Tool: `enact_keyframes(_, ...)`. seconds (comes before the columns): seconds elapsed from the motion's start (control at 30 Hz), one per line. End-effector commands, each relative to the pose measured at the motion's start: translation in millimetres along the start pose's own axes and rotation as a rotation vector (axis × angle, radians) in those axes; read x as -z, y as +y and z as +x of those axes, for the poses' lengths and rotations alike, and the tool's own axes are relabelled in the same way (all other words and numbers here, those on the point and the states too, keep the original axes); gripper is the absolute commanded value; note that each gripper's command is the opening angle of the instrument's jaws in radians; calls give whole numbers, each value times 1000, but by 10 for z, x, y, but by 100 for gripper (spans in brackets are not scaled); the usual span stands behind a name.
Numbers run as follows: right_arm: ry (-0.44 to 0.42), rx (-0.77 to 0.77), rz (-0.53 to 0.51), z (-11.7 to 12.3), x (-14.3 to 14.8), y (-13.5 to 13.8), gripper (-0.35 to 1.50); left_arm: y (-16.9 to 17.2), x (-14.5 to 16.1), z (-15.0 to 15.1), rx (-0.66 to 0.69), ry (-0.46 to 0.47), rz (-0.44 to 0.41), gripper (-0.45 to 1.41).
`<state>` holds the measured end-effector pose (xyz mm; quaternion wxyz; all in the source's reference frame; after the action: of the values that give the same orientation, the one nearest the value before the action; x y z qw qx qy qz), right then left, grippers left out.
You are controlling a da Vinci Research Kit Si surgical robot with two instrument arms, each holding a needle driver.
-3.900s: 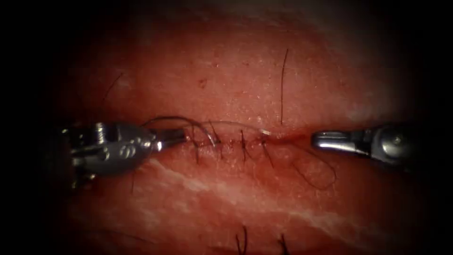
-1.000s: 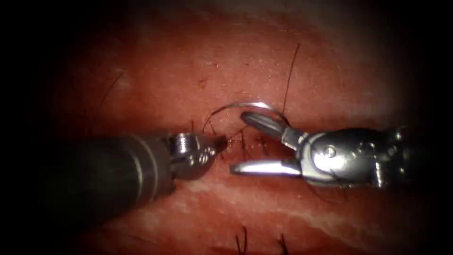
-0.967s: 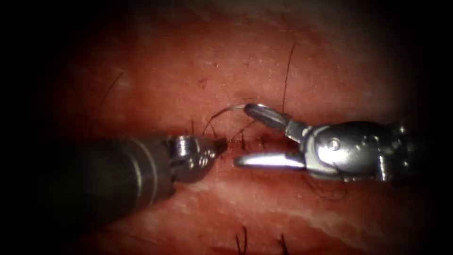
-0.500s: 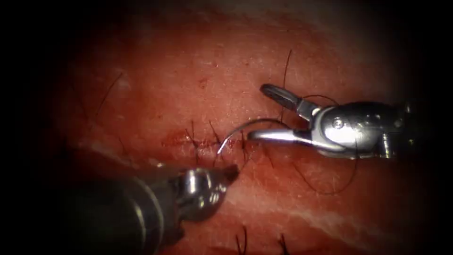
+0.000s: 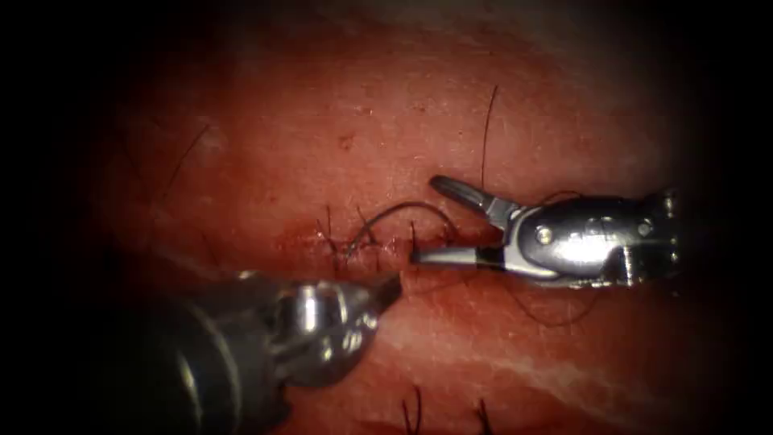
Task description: Wound Closure
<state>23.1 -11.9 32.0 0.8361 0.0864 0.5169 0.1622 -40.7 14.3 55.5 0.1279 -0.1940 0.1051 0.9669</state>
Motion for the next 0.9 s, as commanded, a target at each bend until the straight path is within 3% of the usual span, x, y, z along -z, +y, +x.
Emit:
enact_keyframes(0.03,-9,2,23,-10,-5,-14,81,2,-4,3,-3,2,8,-45)
enact_keyframes(0.23,-6,20,86,-9,-4,-29,79,-24,0,7,-20,-17,61,-45)
enact_keyframes(0.57,39,40,175,0,-1,-48,79,-38,-55,19,-72,-39,81,-45)
enact_keyframes(0.9,124,42,268,8,2,-61,79,-37,-80,3,-88,-49,76,-45)
